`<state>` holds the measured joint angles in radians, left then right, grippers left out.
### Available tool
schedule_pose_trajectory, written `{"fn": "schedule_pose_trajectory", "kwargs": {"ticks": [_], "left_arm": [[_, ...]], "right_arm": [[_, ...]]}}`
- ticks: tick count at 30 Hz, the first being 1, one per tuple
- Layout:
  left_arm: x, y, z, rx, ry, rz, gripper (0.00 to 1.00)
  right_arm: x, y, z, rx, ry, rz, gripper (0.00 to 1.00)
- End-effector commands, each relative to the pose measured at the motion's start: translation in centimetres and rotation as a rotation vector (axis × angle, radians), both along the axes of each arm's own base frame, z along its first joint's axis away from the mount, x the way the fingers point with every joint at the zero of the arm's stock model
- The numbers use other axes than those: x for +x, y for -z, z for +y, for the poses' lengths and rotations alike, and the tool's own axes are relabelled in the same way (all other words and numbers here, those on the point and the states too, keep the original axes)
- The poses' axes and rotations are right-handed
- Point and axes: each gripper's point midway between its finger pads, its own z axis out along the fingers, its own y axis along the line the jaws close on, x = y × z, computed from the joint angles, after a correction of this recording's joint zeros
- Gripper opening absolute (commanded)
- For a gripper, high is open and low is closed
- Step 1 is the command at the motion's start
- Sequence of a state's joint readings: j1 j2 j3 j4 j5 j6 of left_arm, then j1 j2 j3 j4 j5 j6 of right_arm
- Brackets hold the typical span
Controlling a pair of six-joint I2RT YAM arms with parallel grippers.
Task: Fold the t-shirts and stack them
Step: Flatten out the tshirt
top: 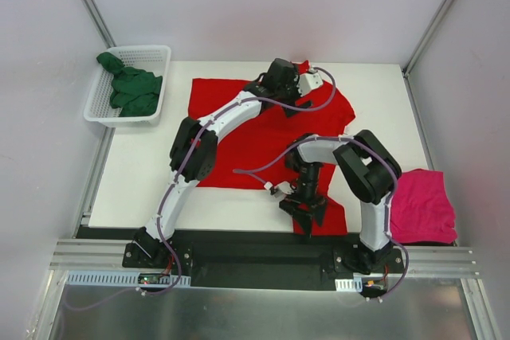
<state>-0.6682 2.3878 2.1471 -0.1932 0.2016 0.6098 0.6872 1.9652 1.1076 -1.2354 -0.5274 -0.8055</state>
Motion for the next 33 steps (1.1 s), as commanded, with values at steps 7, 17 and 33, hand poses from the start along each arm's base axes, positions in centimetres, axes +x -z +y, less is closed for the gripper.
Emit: {"fn": "schedule_pose_trajectory", "kwargs": {"ticks": [7, 17, 33], "left_arm": [[0.1, -0.2, -0.2, 0.017, 0.004, -0.029, 0.99], [0.3, -1.3, 1.6, 0.037, -0.014, -0.052, 0.99], [-0.1, -1.8, 5.5, 0.086, -0.079, -0.05, 1.0]], "right_arm": [[-0.1, -1.6, 4.5, 0.13, 0.039, 0.094, 0.98], [-0.9, -2.9, 7.1, 0.225, 0.013, 0.086, 0.97], [0.8, 0.1, 4.2, 0.103, -0.057, -0.085, 0.99]]}}
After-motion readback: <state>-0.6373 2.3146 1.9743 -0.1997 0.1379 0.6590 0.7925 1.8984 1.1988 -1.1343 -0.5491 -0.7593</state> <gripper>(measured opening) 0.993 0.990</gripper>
